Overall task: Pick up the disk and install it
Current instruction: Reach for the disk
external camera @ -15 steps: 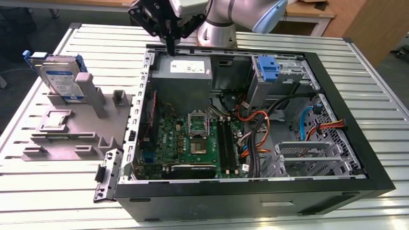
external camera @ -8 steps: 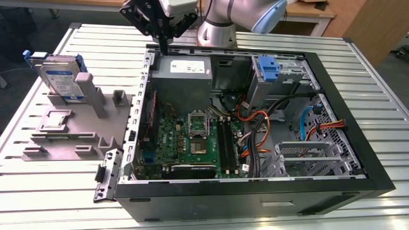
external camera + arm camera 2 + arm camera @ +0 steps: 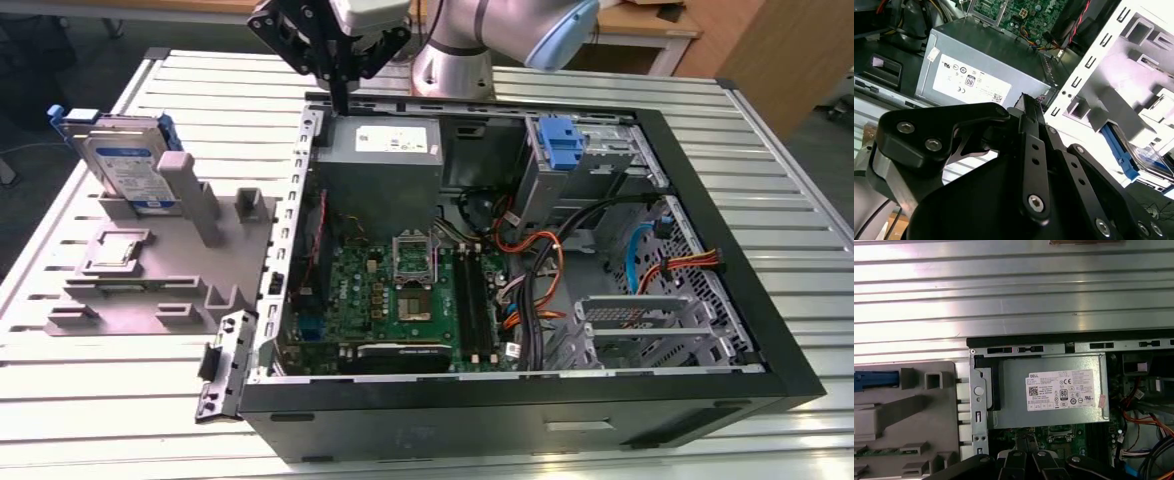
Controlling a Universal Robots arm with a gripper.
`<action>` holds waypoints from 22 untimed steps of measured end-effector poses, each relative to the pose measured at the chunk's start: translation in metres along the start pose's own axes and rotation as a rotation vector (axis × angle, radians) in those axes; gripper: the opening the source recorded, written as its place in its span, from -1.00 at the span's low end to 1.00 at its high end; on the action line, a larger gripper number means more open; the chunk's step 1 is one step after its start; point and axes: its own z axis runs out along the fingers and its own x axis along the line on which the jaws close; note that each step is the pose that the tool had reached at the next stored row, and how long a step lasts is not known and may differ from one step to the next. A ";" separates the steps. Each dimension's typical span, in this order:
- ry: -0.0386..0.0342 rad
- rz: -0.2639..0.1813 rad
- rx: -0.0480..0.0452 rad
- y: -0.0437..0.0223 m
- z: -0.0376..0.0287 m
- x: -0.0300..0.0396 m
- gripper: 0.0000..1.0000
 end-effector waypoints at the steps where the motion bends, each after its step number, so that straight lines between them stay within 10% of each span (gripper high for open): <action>1: 0.0000 0.000 0.0000 -0.0001 0.0000 0.0005 -0.80; 22: 0.0001 0.000 0.0000 -0.0008 0.0000 0.0161 -0.80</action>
